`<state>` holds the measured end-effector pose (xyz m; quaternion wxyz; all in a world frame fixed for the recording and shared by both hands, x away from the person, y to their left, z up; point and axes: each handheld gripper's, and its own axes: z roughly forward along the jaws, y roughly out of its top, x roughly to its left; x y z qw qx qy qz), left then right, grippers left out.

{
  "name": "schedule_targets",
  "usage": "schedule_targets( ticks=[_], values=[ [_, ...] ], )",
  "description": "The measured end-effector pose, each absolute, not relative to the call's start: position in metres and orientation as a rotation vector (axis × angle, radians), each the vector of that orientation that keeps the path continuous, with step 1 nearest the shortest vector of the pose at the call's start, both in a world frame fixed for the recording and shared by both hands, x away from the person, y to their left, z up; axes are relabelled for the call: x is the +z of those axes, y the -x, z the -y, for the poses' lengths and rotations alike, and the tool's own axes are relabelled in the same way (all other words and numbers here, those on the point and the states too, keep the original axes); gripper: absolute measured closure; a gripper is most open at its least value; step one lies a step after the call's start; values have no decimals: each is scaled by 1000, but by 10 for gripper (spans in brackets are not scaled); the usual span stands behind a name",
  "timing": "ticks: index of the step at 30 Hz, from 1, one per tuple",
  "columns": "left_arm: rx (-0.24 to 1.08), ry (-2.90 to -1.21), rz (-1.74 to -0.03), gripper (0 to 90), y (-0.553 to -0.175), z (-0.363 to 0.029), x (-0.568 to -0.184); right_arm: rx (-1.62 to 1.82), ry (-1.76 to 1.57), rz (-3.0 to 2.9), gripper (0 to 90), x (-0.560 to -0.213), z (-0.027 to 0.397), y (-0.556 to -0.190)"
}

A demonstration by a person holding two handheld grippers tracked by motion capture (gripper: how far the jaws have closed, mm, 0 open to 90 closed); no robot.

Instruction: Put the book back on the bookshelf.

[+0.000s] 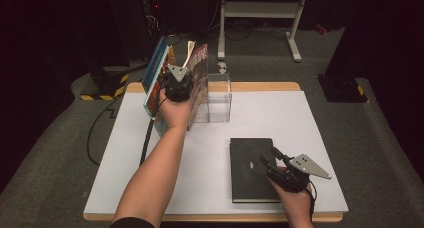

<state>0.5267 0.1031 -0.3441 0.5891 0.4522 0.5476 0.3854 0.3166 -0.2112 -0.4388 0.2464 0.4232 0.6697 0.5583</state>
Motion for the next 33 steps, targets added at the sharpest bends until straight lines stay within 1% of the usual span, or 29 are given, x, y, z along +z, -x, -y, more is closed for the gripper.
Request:
schedule_targets(
  ticks=[13,24,33],
  values=[
    [926,-1057,-1263,839,-527,-99,-350,1518,-1150,-1834,496,-440,210,-317],
    [959,-1040,-1280,832,-521,-104,-355,1514,-1144,-1839,495,-440,209,-316],
    [988,-1037,-1291,792,-517,-109,-356,1512,-1135,-1846,495,-440,207,-316]
  ],
)
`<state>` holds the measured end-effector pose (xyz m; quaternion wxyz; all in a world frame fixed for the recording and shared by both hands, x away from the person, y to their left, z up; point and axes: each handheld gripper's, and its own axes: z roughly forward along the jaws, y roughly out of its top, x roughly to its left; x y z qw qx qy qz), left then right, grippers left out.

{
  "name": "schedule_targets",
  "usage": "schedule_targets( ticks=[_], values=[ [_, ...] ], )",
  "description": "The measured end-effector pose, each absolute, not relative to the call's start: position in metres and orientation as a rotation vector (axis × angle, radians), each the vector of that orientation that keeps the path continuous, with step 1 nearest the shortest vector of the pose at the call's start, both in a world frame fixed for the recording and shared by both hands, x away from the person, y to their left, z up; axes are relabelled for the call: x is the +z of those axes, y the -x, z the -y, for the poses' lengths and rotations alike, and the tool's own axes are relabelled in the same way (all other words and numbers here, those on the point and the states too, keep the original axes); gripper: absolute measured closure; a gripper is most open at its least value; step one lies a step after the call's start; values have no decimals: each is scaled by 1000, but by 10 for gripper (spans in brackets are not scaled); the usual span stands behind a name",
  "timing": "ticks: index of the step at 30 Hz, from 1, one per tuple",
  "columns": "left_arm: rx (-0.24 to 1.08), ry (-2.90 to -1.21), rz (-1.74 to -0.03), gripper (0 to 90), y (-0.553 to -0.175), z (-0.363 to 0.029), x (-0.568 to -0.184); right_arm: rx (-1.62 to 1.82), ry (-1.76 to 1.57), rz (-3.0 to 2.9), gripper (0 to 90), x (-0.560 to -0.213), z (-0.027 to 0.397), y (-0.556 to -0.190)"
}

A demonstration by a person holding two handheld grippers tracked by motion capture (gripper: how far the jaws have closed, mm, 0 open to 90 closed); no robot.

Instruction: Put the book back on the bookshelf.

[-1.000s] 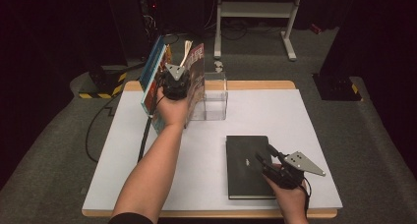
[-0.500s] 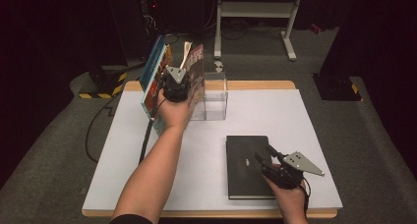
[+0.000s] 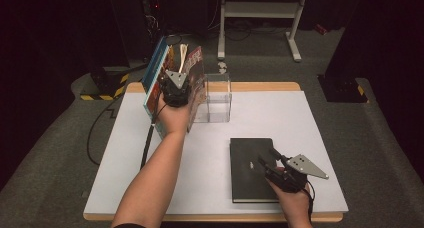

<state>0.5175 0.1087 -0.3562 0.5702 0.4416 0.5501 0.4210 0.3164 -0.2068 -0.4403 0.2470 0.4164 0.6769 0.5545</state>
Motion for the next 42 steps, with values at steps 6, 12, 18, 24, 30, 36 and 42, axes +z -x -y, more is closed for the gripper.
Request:
schedule_targets(
  ticks=[6,12,18,24,30,36,42],
  values=[
    [989,-1036,-1300,762,-516,-110,-355,1511,-1137,-1851,494,-441,206,-316],
    [991,-1038,-1319,697,-514,-109,-359,1510,-1133,-1854,493,-441,204,-316],
    [1004,-1042,-1321,669,-511,-108,-360,1509,-1130,-1860,493,-441,203,-316],
    [1009,-1054,-1324,632,-507,-109,-363,1507,-1127,-1864,491,-441,201,-316],
    [1014,-1059,-1322,617,-503,-109,-366,1507,-1122,-1867,489,-441,200,-316],
    [1008,-1052,-1322,610,-498,-109,-365,1501,-1118,-1873,488,-442,198,-315],
    [1004,-1049,-1320,605,-492,-110,-366,1498,-1116,-1877,488,-443,198,-315]
  ],
)
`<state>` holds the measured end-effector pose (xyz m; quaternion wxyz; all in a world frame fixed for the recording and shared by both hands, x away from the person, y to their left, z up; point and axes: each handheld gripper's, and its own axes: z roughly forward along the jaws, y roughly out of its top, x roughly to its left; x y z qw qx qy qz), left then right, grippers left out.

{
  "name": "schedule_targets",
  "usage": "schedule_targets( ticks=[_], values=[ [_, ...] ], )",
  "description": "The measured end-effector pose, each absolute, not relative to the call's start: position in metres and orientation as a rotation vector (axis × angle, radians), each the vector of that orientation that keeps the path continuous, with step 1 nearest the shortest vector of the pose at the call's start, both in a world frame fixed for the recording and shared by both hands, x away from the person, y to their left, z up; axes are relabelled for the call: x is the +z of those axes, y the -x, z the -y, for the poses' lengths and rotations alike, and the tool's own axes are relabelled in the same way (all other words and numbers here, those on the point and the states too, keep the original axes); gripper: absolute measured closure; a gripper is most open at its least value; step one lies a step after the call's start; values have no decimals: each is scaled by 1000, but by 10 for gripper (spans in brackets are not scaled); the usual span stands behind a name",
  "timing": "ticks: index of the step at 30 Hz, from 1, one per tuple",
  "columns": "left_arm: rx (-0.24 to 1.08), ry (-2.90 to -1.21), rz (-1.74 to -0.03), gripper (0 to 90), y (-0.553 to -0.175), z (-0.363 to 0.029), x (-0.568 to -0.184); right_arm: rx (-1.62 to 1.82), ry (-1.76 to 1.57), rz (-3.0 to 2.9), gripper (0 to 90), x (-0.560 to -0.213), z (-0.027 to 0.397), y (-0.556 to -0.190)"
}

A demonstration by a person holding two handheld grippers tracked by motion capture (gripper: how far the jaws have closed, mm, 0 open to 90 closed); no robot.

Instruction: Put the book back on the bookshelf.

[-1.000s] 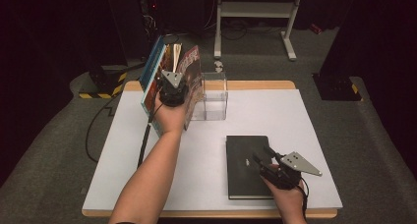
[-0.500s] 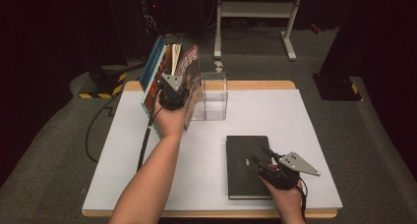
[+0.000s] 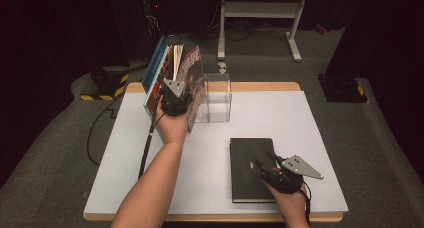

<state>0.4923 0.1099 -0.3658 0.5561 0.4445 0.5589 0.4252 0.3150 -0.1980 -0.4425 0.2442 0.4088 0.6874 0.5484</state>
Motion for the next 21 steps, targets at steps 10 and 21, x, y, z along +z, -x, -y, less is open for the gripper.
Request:
schedule_targets(
  ticks=[10,21],
  values=[
    [989,-1030,-1319,604,-472,-114,-362,1494,-1109,-1882,488,-443,197,-314],
    [979,-1043,-1316,594,-449,-117,-355,1501,-1114,-1874,486,-441,198,-312]
  ],
)
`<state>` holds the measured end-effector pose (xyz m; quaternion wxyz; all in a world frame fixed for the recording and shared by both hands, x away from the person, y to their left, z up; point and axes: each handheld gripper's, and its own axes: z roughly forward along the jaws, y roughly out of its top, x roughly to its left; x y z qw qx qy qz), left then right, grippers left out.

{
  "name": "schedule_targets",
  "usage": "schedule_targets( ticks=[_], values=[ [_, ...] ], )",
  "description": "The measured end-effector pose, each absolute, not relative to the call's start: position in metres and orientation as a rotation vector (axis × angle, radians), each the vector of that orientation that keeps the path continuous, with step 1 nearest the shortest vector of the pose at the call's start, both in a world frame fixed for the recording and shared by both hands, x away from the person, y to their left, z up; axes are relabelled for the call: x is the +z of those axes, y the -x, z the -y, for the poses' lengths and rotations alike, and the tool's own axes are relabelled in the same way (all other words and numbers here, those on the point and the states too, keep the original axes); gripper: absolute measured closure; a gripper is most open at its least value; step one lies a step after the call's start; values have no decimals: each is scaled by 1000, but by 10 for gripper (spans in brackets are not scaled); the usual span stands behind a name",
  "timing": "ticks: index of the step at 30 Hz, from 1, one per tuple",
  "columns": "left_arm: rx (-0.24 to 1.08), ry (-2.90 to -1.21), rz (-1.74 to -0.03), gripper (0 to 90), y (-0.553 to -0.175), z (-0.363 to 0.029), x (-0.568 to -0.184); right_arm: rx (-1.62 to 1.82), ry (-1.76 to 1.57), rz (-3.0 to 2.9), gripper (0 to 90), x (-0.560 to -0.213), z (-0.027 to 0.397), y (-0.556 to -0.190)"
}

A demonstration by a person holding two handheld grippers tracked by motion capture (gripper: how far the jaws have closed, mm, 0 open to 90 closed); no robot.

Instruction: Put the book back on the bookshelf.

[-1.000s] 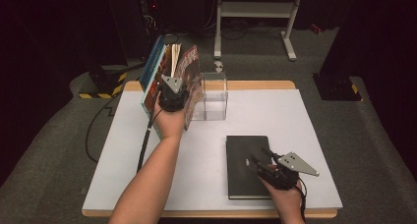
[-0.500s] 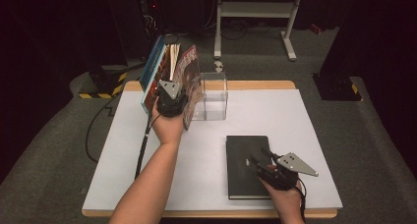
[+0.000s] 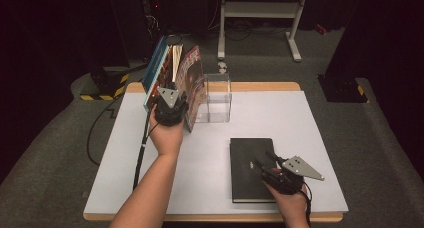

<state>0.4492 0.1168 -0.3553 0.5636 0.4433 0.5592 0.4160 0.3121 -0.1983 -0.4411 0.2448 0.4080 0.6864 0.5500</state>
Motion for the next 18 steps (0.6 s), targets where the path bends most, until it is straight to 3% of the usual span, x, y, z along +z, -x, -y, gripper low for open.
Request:
schedule_targets(
  ticks=[18],
  values=[
    [923,-1089,-1304,583,-418,-123,-366,1476,-1123,-1868,481,-442,203,-312]
  ],
)
